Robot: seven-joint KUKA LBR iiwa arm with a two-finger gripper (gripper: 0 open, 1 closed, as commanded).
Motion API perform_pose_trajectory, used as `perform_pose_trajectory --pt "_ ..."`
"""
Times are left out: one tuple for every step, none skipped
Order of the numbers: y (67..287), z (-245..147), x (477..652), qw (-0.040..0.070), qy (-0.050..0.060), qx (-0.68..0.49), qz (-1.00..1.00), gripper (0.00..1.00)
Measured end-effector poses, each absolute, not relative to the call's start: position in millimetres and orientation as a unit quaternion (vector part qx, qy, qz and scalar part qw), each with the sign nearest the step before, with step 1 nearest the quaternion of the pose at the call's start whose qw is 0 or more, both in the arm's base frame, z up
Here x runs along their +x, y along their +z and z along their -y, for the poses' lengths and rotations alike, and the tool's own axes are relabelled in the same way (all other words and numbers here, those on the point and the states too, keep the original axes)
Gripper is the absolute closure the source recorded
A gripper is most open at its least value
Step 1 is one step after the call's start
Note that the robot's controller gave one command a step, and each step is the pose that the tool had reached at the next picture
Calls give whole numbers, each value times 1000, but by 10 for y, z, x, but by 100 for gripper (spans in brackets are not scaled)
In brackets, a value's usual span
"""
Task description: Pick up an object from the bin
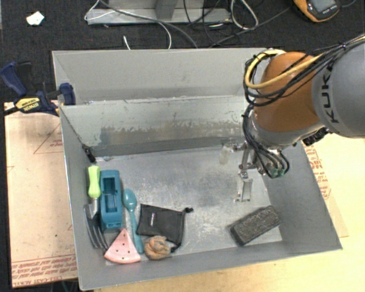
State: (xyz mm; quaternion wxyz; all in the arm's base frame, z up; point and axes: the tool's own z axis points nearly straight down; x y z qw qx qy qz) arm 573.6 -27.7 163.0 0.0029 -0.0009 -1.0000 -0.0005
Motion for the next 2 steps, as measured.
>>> perform_pose_trajectory --pt "1668 277 5754 -1 0 0 1000 0" --pt "1065 556 5298 -3 0 161 987 0"
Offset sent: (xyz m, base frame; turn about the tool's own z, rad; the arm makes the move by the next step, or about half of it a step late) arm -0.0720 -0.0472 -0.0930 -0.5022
